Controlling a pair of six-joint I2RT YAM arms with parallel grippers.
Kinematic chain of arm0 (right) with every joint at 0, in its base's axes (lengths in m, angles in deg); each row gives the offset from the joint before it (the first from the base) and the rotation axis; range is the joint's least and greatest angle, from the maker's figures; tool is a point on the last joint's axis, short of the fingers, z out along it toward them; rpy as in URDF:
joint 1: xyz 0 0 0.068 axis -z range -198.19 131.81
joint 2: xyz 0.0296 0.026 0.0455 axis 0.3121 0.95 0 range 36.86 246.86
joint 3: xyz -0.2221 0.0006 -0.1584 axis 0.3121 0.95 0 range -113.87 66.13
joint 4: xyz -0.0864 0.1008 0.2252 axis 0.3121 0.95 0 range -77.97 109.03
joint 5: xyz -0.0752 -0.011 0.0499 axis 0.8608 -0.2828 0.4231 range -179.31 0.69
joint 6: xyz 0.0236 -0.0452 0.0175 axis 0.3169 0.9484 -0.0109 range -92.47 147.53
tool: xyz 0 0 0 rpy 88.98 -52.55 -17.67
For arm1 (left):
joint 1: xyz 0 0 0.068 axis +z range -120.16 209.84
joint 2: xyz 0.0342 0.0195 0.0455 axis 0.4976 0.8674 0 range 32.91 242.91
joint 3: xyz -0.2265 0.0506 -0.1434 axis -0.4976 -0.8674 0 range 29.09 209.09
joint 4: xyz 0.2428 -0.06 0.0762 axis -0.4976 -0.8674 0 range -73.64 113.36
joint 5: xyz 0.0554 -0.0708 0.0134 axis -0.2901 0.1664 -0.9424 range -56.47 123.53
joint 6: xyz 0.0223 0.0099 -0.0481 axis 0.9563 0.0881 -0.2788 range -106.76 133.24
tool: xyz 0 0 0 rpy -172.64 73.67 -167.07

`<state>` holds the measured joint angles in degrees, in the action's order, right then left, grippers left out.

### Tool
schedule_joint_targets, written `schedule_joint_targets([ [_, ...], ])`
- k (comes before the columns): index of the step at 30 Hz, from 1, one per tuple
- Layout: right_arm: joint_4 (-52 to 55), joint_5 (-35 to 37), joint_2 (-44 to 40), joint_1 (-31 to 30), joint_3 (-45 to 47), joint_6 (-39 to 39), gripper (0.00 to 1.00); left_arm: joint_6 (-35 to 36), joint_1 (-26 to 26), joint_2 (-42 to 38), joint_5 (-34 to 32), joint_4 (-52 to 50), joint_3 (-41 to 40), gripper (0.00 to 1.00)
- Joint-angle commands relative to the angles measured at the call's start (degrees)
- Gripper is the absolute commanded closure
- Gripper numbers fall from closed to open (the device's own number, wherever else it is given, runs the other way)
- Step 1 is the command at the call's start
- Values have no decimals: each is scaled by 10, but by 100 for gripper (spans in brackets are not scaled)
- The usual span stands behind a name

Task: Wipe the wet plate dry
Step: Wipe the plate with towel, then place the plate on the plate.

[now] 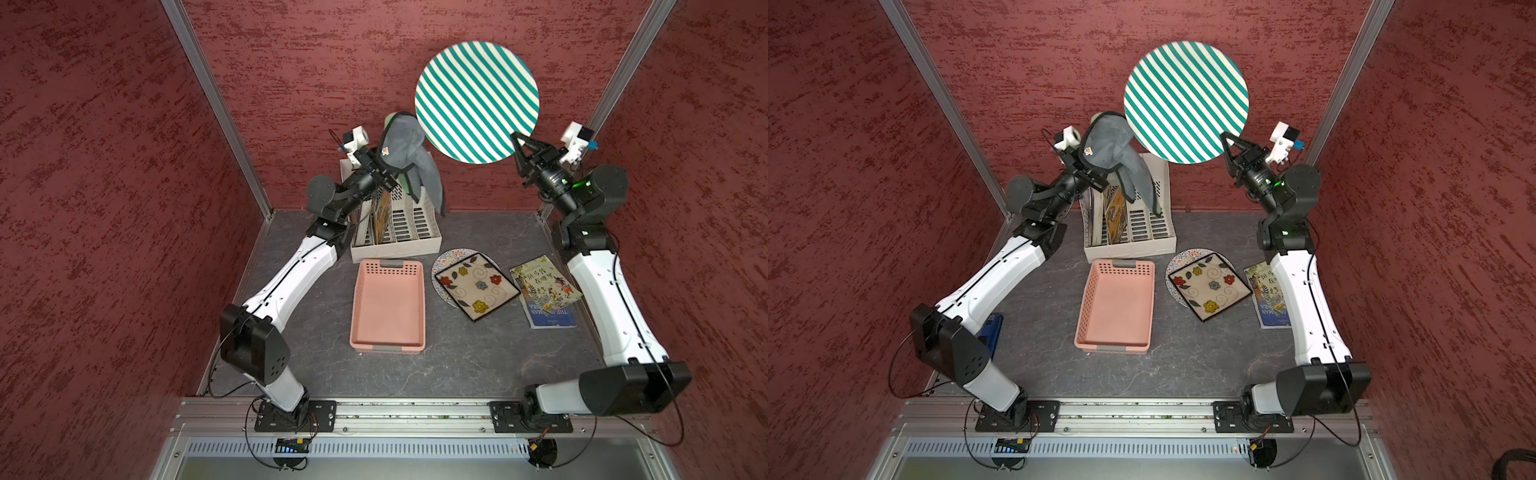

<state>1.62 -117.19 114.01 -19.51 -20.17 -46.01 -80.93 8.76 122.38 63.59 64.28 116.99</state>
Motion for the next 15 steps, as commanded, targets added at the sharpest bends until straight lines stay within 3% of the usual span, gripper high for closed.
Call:
schedule_joint_targets([
  [1, 161, 103, -107, 4, 68, 81, 100, 73, 73, -131, 38, -25, -51, 100],
  [3, 229, 129, -159, 4, 123, 90, 100, 167, 126, -191, 60, -180, -78, 100],
  [5, 285, 161, -203, 2, 175, 105, 100, 307, 167, -226, 66, -406, -57, 100],
  [7, 330, 191, -242, 3, 220, 126, 100, 464, 174, -232, 16, -632, -5, 100],
  [9, 354, 211, -261, 3, 253, 152, 100, 558, 171, -227, -69, -784, 26, 100],
  [11, 363, 206, -259, 3, 279, 174, 100, 612, 172, -232, -145, -861, 8, 100],
  [15, 324, 168, -247, 3, 337, 186, 100, 635, 177, -252, -190, -868, -58, 100],
])
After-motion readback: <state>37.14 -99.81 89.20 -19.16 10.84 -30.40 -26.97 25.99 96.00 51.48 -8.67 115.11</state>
